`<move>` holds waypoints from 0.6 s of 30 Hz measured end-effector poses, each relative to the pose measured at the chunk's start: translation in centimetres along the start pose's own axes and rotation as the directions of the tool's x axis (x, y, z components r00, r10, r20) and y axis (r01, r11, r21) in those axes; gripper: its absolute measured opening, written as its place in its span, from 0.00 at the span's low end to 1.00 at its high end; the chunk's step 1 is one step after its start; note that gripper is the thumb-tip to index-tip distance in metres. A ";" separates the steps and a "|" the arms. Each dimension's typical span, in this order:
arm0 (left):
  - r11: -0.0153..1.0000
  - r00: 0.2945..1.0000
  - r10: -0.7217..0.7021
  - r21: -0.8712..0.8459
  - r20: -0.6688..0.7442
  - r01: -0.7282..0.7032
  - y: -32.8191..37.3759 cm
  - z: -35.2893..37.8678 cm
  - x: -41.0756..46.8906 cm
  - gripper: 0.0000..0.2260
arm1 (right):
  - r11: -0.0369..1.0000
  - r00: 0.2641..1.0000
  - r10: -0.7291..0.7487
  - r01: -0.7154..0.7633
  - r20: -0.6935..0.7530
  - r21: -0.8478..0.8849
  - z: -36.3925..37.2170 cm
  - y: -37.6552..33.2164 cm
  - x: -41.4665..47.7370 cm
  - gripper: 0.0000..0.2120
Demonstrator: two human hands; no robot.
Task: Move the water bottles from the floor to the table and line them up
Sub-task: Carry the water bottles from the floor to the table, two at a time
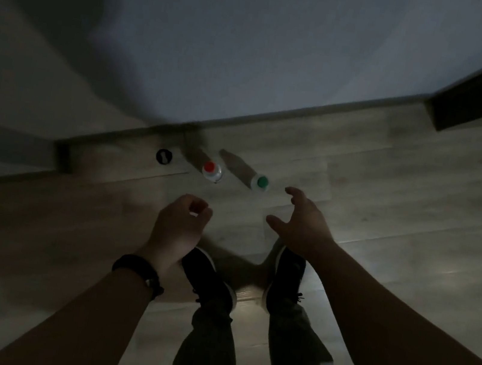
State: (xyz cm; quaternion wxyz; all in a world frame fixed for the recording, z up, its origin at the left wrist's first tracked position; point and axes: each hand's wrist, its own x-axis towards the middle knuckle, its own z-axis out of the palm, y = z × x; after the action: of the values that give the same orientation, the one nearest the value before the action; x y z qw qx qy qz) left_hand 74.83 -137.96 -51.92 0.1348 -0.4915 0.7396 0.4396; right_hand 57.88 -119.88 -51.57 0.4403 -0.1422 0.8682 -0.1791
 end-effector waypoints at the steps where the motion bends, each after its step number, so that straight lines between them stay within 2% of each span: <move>1: 1.000 1.000 -0.009 -0.001 -0.015 0.009 -1.1 1.2 1.5 0.03 | 1.000 1.000 0.002 -0.002 -0.004 0.005 1.3 1.2 1.8 0.39; 7: 0.995 0.993 -0.087 -0.049 -0.083 0.084 -7.8 8.1 10.4 0.11 | 0.999 0.999 0.027 -0.025 -0.047 0.038 8.5 7.7 11.6 0.40; 13: 0.992 0.990 -0.126 -0.012 -0.057 0.126 -12.5 13.6 17.3 0.30 | 0.991 0.995 0.003 0.010 -0.096 0.135 14.1 11.0 18.6 0.46; 15: 0.996 0.997 -0.059 -0.076 -0.059 0.055 -12.9 14.6 19.0 0.32 | 0.980 0.992 -0.003 0.027 -0.123 0.195 15.4 11.2 20.4 0.49; 18: 0.970 0.987 0.112 -0.205 -0.115 -0.133 -12.6 15.3 21.3 0.29 | 0.957 0.982 -0.066 0.113 -0.179 0.269 16.8 11.1 22.0 0.49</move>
State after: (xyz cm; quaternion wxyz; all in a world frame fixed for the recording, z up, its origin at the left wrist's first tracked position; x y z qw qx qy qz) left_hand 71.73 -140.62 -80.74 0.0163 -0.4783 0.7235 0.4976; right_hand 58.03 -121.96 -81.35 0.3725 -0.1027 0.8612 -0.3303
